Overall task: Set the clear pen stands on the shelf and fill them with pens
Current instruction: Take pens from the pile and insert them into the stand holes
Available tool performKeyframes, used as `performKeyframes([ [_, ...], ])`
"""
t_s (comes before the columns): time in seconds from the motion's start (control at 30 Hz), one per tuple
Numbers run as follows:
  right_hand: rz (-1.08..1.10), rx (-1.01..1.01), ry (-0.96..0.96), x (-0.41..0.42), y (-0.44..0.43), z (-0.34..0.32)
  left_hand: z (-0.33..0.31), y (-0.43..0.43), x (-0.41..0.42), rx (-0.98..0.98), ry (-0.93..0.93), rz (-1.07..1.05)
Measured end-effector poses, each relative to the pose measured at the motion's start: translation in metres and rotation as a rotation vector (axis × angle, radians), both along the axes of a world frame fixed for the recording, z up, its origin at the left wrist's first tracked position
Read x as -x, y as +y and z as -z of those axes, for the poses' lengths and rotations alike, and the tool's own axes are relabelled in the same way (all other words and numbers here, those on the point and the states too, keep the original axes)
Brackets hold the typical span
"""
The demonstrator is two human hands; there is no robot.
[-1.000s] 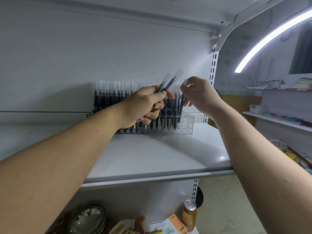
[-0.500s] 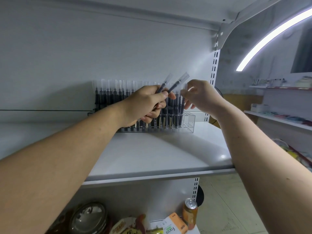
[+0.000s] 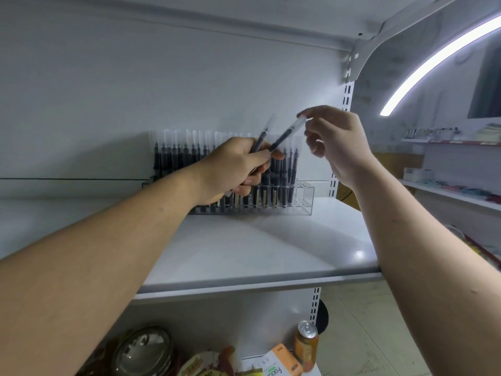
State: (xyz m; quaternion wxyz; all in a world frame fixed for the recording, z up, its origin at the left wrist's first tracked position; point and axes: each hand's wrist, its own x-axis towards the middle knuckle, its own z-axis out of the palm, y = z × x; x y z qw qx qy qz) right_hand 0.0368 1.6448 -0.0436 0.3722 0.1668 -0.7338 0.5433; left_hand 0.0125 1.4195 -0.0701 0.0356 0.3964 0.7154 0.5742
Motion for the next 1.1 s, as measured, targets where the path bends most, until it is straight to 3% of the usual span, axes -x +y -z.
performKeyframes([
  [0.07, -0.237, 0.084, -0.082, -0.004, -0.002, -0.002, 0.000, 0.001, 0.000, 0.008, 0.007, -0.014],
  [0.13, -0.332, 0.068, -0.136, -0.007, -0.003, -0.002, 0.001, 0.001, 0.000, 0.030, 0.025, -0.026],
  [0.33, -0.312, 0.271, -0.033, -0.005, -0.003, -0.006, 0.001, -0.001, -0.003, 0.150, 0.148, -0.077],
  [0.43, -0.147, 0.337, 0.099, -0.004, 0.002, -0.009, 0.000, 0.000, -0.006, 0.216, 0.243, -0.118],
  [0.63, 0.225, 0.061, 0.215, 0.004, 0.003, -0.005, -0.002, 0.000, -0.007, 0.249, 0.430, -0.158],
  [1.1, 0.299, -0.263, 0.129, 0.006, 0.001, 0.001, -0.004, -0.002, -0.006, 0.276, 0.539, -0.249],
])
